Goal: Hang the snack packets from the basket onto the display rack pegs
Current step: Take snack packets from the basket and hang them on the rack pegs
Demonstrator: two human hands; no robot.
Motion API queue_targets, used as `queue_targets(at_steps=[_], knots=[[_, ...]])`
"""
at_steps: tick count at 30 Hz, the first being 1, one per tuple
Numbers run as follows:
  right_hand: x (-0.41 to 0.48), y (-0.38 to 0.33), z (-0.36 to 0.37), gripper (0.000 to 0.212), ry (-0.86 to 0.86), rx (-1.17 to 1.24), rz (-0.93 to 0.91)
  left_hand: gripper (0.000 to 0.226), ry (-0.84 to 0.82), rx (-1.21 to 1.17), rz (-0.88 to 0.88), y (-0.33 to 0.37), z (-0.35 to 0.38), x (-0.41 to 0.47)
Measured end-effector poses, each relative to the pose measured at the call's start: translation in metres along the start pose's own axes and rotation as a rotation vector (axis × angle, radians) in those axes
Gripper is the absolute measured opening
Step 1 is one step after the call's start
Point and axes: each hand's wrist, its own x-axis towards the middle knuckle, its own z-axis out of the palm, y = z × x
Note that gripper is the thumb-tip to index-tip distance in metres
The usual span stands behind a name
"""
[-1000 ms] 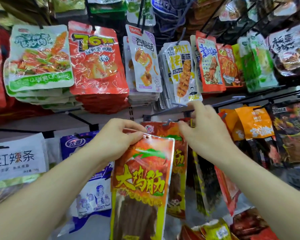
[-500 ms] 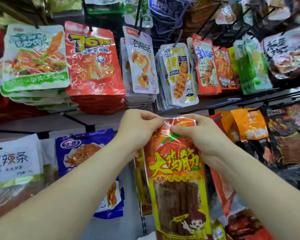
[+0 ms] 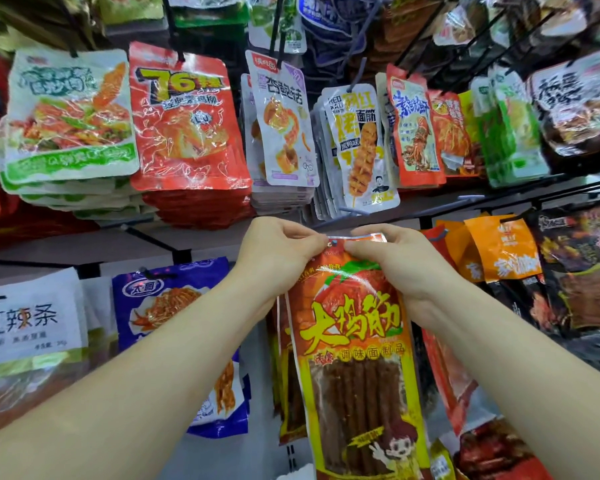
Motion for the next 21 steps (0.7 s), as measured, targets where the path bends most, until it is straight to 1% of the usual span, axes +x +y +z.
queue_targets(at_steps=[4, 5, 7, 9, 11, 13, 16, 18, 19, 21], knots=[[0.002, 0.004, 0.004, 0.023, 0.024, -0.093, -0.041, 0.010, 0.076, 0.000, -0.029, -0.006, -0.002, -0.003], [0.002, 0.005, 0.004, 0.026, 0.026, -0.107, -0.043, 0.018, 0.092, -0.036, -0.059, -0.011, -0.004, -0.007], [0.003, 0.012, 0.006, 0.028, 0.056, -0.145, -0.063, 0.035, 0.063, -0.132, -0.130, -0.024, -0.005, -0.018], [0.004, 0.019, 0.006, 0.033, 0.122, -0.338, -0.157, 0.045, -0.027, -0.167, -0.173, -0.039, -0.004, -0.034], [0.003, 0.025, 0.006, 0.045, 0.147, -0.538, -0.219, 0.046, -0.063, -0.084, -0.170, -0.052, -0.001, -0.043], [0.001, 0.032, 0.008, 0.056, 0.097, -0.608, -0.194, 0.044, -0.003, -0.019, -0.141, -0.063, 0.001, -0.042], [0.002, 0.051, 0.009, 0.064, 0.017, -0.581, -0.103, 0.042, 0.077, 0.058, -0.109, -0.072, 0.004, -0.031], [0.005, 0.059, 0.009, 0.071, 0.016, -0.577, -0.035, 0.043, 0.113, 0.143, -0.097, -0.079, 0.005, -0.026], [0.007, 0.061, 0.009, 0.072, 0.022, -0.578, -0.009, 0.043, 0.126, 0.161, -0.093, -0.083, 0.005, -0.023], [0.010, 0.064, 0.011, 0.067, 0.025, -0.586, 0.007, 0.045, 0.138, 0.181, -0.075, -0.088, 0.005, -0.019]])
